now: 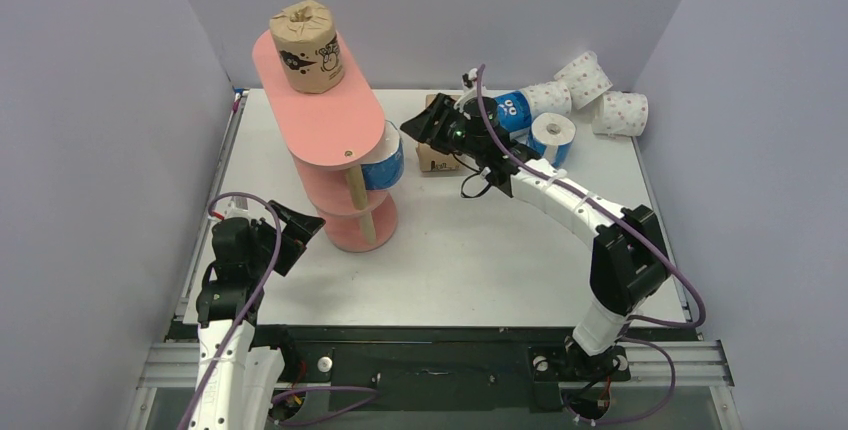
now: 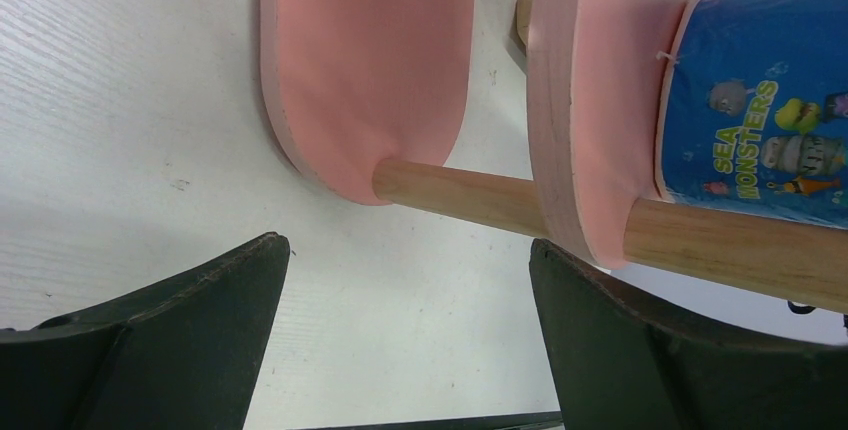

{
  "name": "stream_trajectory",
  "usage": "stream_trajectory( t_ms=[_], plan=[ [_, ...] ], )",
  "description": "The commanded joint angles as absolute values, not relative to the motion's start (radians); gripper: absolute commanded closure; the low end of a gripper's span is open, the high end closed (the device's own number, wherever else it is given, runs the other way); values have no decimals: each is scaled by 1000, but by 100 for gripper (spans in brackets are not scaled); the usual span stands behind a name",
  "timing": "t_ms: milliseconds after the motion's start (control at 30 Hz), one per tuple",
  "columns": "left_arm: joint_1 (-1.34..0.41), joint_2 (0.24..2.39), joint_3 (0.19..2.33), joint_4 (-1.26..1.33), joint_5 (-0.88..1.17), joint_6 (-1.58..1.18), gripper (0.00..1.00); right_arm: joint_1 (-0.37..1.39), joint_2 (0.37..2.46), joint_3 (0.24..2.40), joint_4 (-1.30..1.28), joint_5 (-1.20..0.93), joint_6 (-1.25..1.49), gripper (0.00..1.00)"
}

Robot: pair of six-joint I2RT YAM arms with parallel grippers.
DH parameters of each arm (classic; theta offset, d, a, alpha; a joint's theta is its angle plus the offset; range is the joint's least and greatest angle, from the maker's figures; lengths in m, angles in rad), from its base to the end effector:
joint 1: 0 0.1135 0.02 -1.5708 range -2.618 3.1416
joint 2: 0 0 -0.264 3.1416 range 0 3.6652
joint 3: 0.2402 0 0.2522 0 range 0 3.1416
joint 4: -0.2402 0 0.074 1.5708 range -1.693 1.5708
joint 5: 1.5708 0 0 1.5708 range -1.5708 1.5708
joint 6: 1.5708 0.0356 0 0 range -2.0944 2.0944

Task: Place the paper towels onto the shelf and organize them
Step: Place the paper towel on the shelf.

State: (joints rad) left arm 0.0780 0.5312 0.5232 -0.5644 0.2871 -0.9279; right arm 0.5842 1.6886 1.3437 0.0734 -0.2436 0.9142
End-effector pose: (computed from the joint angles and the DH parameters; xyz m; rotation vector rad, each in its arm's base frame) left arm 0.1291 0.0000 0.2467 -0.9163 2.0285 -0.7910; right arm 0.3343 0.2313 0.3202 0.1468 2.0277 1.2287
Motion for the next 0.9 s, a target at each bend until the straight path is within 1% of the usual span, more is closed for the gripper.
stream_trajectory(
  t_ms=[0, 300, 867],
  plan=[
    [79, 531, 578, -528, 276, -911, 11, 633, 1693, 1404, 98, -238, 900, 55],
    [79, 527, 575, -530, 278, -910, 11, 683, 1713, 1406, 91, -233, 893, 57],
    [79, 514, 578, -539, 268, -918, 11, 773, 1751, 1457, 72, -228, 901, 57]
  ],
)
